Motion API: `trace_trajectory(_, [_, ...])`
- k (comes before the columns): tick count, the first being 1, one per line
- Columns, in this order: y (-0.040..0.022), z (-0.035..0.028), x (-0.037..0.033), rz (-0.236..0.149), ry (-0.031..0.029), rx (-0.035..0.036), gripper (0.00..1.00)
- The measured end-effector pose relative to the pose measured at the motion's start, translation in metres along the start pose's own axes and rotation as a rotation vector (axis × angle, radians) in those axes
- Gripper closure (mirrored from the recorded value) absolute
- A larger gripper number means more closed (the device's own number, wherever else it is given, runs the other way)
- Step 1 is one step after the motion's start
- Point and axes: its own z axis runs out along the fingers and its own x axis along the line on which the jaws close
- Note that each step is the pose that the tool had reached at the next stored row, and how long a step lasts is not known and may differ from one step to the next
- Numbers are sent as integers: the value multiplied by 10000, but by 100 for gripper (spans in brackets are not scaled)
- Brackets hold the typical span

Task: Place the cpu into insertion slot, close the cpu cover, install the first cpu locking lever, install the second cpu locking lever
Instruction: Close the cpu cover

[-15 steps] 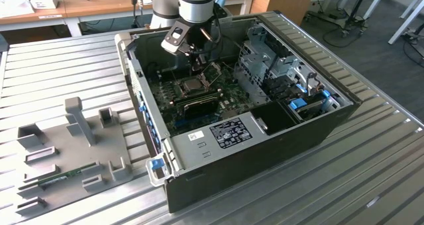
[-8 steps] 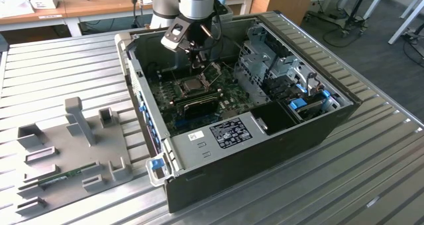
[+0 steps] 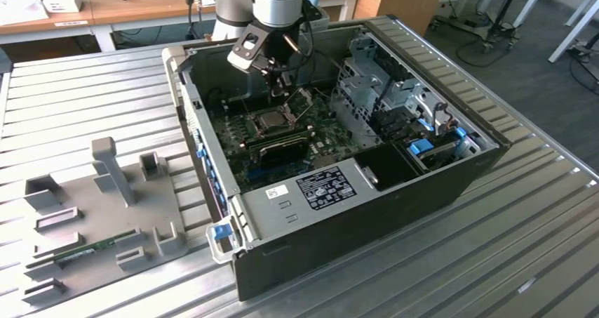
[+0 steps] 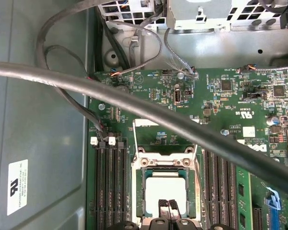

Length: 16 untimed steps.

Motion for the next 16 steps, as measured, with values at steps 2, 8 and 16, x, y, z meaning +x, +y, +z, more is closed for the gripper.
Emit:
trace_trajectory(2, [1,-16,0,0,1,-1,89])
trace_trajectory(8, [3,-58,2,1,4,-3,89])
trace_trajectory(16, [59,-57,3,0,3,-1,89])
